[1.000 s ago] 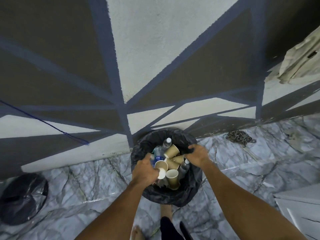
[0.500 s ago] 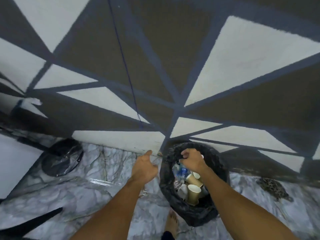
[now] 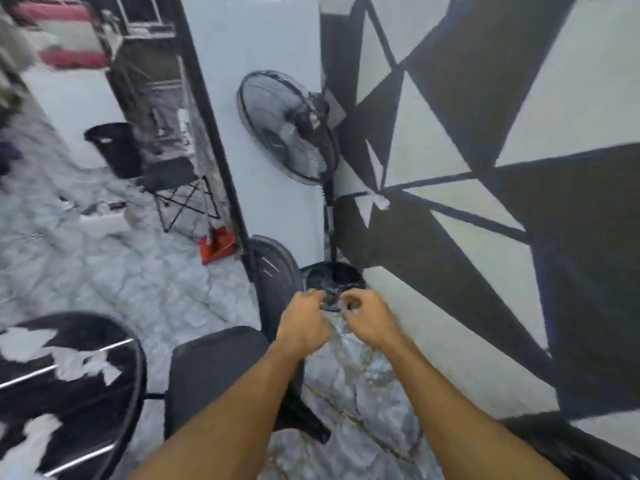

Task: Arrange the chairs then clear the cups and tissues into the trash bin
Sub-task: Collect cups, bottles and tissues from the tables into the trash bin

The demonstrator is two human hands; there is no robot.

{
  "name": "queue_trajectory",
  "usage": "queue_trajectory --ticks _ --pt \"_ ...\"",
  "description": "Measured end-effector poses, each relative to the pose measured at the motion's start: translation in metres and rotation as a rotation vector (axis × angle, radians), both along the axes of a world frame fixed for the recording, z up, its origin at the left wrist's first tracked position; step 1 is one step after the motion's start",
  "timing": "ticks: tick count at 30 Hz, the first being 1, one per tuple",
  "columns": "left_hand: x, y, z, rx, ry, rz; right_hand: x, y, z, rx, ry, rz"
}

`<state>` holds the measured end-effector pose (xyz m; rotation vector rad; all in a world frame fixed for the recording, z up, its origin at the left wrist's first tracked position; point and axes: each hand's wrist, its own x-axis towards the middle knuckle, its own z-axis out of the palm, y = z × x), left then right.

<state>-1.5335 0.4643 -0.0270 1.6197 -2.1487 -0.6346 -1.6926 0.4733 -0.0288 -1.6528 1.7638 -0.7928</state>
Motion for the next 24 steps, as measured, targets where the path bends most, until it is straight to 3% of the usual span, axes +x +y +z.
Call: queue_trajectory --ticks 4,15,24 --pt "0.116 0.001 0.017 -0.088 0.043 0.289 0.126 -0.039 0.019 -0.133 0.03 0.244" --pt "0.361 0.04 -0.009 -0.026 0.056 0.912 0.417 -0.077 -0.021 0.041 -0.005 0.879" --pt "0.468 0.07 -0.094 0.321 0.032 1.216 0.556 -0.107 -0.1 0.2 0.218 1.209"
